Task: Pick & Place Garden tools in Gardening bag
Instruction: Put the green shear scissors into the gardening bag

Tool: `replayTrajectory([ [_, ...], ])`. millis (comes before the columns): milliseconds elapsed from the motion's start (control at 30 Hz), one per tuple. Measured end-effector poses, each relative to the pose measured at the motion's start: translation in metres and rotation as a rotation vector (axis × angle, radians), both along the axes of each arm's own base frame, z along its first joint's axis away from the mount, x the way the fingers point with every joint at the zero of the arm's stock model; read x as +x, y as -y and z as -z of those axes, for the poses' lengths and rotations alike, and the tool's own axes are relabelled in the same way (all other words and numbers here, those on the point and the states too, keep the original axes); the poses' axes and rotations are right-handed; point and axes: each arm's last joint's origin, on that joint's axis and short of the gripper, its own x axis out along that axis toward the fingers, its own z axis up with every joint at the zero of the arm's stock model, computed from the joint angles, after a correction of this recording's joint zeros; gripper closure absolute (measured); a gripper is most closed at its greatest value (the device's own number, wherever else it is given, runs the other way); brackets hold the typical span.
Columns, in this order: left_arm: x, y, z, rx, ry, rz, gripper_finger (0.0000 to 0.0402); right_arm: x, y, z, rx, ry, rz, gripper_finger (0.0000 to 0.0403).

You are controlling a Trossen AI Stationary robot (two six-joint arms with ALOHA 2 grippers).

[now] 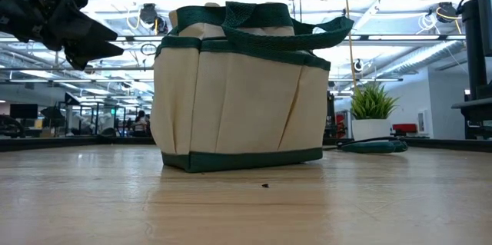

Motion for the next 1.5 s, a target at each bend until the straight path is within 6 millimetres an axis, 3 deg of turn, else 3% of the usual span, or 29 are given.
replayTrajectory([
  [367, 0.000, 0.000, 0.000, -0.013, 0.002, -0.003, 0.0190, -0.046, 0.014, 0.018, 0.544, -0.130, 0.254, 0.0278],
  [633, 0.000, 0.000, 0.000, -0.013, 0.002, -0.003, 0.0190, -0.051, 0.027, 0.028, 0.810, -0.154, 0.410, 0.0278],
  [1167, 0.000, 0.000, 0.000, 0.003, 0.000, -0.001, 0.0190, -0.057, 0.046, 0.088, 1.064, -0.164, 0.611, 0.0277],
  [1500, 0.000, 0.000, 0.000, 0.019, -0.003, 0.003, 0.0190, -0.060, 0.048, 0.107, 1.150, -0.066, 0.745, 0.0277],
])
